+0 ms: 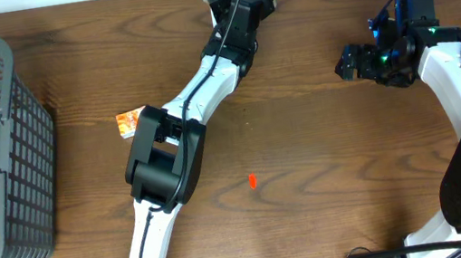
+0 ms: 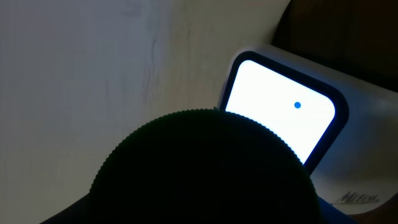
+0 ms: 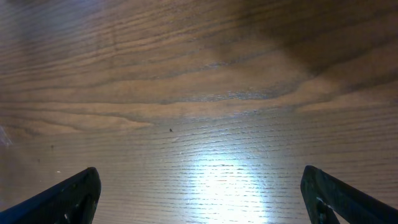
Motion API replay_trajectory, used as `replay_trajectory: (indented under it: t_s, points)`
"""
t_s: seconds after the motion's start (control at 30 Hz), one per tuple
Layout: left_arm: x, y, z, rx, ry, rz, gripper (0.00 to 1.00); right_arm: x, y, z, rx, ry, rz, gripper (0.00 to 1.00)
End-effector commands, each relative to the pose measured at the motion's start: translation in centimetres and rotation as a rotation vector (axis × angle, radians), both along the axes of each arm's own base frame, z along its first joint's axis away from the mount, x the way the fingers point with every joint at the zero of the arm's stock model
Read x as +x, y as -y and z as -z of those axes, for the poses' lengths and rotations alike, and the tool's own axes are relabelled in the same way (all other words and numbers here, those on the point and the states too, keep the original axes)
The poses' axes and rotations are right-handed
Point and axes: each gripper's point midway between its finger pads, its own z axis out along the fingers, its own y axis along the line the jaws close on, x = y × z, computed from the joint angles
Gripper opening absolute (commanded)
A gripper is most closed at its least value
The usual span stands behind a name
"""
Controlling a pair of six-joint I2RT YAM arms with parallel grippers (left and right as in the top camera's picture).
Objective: Scan the item barcode
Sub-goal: 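Hold the jar over the scanner window with the left gripper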
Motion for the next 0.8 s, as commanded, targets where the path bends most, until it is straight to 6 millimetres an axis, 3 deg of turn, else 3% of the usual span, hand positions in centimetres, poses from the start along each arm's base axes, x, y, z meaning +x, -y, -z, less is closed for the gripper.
replay_trajectory:
  t_s: [0.0, 0.13, 0.77]
  points:
    - [0.76, 0.14, -0.99, 0.035, 0.033, 0.015, 0.29, 0.06, 0.26, 0.28, -0.012, 0.001, -0.008, 0.99]
    - [0.95, 0.10, -0.15, 0.058, 0.032, 0.014, 0.29, 0.17, 0.27, 0.24, -0.016, 0.009, -0.018, 0.99]
    - [1.31, -0.10, -0.97, 0.079, 0.065, 0.022, 0.29, 0.30, 0.28, 0.19, -0.017, 0.015, -0.019, 0.99]
